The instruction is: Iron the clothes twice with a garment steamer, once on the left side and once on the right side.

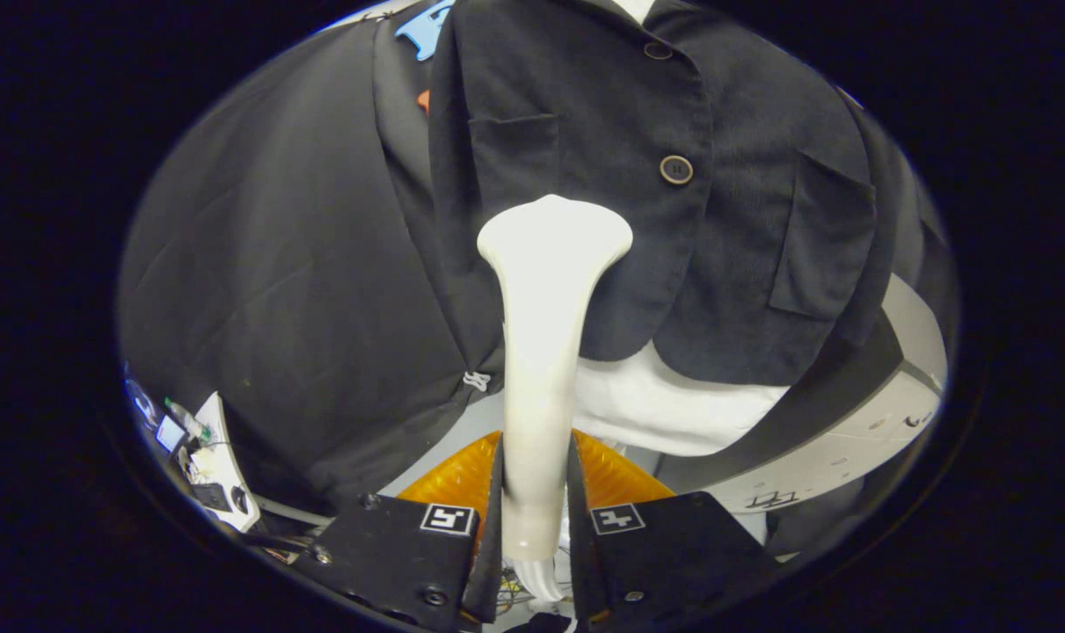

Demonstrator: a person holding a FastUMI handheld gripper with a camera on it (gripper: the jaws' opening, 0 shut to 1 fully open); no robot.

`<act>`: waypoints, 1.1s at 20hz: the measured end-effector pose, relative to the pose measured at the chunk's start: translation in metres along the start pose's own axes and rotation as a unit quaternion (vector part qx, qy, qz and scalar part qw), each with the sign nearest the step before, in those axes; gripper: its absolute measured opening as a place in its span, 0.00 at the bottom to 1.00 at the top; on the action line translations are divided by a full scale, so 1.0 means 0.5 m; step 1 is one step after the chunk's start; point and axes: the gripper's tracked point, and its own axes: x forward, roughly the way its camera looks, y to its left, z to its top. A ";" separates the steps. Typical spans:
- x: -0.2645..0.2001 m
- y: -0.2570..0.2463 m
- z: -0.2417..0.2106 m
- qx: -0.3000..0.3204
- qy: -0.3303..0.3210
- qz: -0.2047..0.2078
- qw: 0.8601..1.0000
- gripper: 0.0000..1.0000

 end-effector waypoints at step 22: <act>-0.259 -0.349 -0.146 0.101 -0.041 -0.044 0.993 0.35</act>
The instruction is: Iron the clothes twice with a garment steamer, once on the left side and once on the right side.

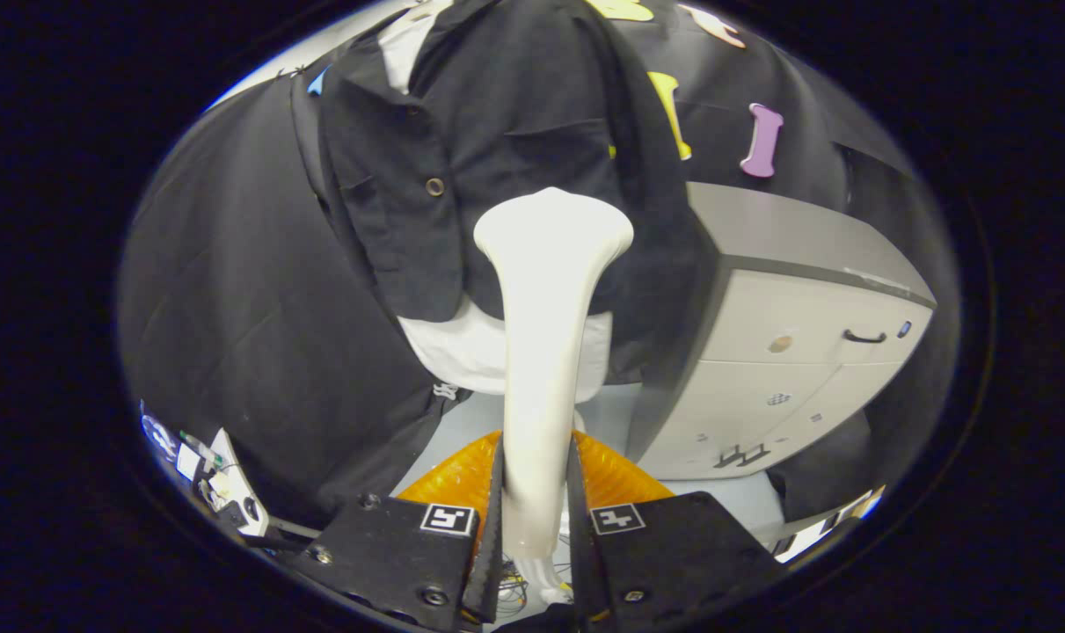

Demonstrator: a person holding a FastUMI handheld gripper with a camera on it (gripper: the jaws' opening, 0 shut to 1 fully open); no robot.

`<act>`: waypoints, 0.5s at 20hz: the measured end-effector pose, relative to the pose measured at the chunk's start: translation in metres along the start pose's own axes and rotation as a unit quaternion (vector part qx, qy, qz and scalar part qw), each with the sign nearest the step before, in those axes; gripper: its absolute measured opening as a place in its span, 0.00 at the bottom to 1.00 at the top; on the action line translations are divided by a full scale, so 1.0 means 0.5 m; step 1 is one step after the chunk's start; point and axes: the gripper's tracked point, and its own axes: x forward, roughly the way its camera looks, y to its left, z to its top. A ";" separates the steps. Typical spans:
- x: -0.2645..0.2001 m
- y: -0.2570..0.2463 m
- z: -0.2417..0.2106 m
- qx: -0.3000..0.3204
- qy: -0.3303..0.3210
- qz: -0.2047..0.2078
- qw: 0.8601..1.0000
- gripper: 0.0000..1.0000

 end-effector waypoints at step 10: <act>-0.201 -0.368 -0.123 0.055 -0.014 -0.036 0.998 0.35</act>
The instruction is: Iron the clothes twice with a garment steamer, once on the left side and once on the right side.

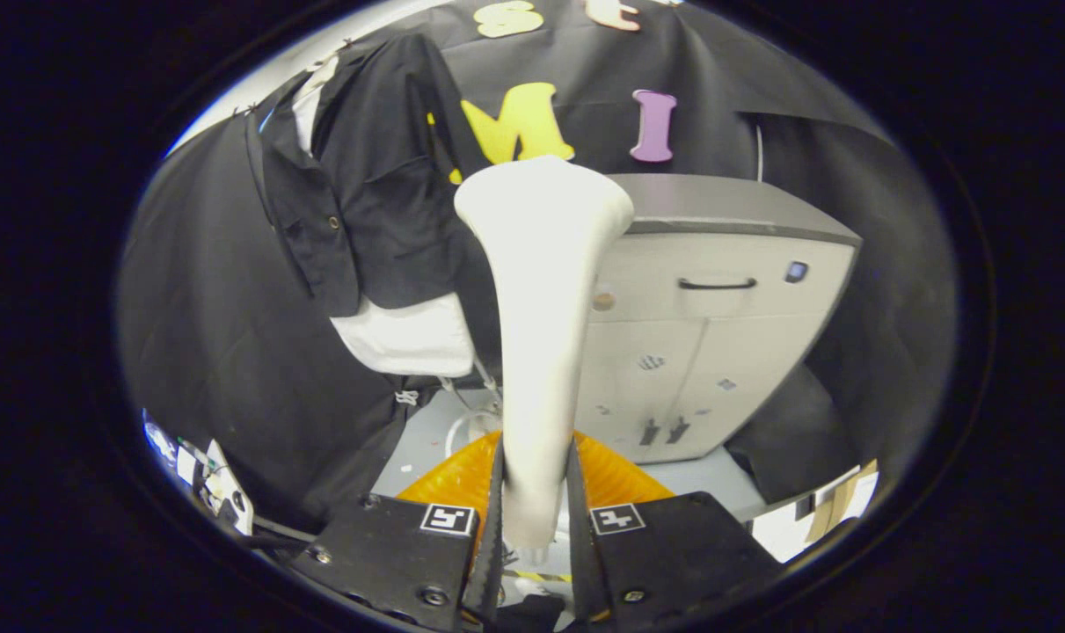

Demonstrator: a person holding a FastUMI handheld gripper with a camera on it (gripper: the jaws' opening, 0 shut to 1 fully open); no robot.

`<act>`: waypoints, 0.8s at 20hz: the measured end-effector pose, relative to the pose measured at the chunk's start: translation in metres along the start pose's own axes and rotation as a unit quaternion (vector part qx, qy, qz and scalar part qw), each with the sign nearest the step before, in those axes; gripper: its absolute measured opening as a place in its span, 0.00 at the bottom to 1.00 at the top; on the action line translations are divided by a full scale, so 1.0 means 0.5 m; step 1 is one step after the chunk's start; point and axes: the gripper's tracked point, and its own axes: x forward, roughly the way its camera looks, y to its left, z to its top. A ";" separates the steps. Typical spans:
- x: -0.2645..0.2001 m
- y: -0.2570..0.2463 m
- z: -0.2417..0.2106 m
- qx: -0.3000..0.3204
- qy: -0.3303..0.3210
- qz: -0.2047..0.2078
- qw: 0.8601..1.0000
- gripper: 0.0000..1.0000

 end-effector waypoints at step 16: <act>-0.195 -0.313 -0.223 0.031 -0.025 -0.004 0.999 0.35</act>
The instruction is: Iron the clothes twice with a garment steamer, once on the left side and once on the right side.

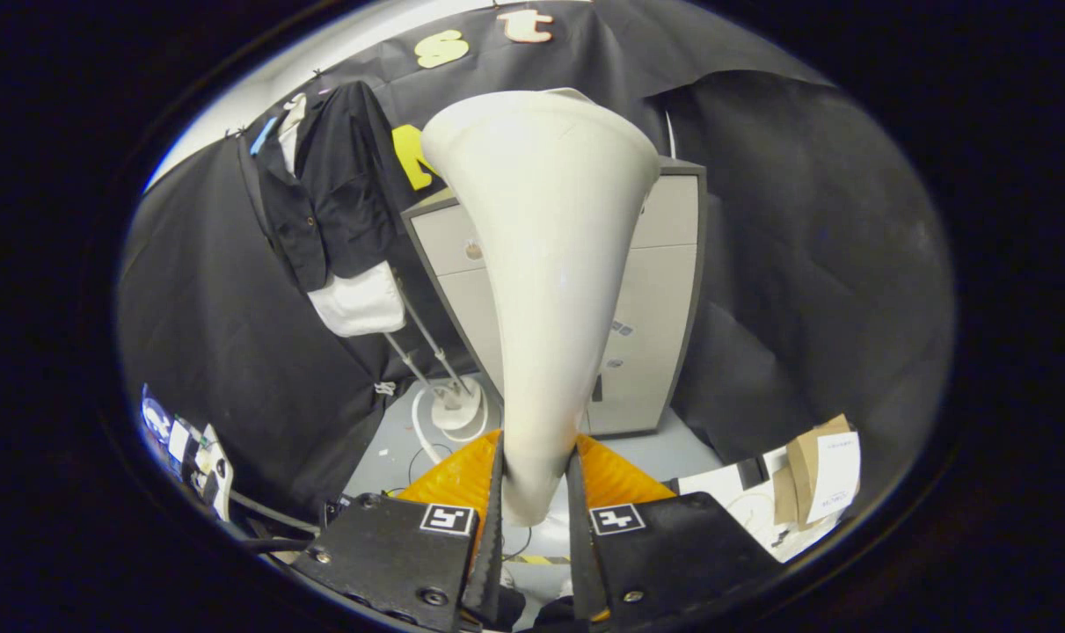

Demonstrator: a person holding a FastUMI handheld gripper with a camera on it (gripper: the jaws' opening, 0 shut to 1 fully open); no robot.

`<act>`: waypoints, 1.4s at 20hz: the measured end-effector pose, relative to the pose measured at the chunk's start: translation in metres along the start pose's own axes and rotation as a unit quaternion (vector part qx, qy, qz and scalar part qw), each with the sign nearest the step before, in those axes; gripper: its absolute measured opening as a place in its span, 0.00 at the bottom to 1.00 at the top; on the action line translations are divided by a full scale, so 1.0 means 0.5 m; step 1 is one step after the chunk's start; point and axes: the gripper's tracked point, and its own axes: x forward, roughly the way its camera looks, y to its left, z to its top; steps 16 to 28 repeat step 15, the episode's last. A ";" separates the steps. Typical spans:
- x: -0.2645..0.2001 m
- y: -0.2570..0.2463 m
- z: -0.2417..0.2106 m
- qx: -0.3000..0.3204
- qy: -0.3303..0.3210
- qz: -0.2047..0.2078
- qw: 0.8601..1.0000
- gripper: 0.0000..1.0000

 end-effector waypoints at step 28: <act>-0.028 0.062 0.040 -0.028 -0.028 0.027 0.999 0.35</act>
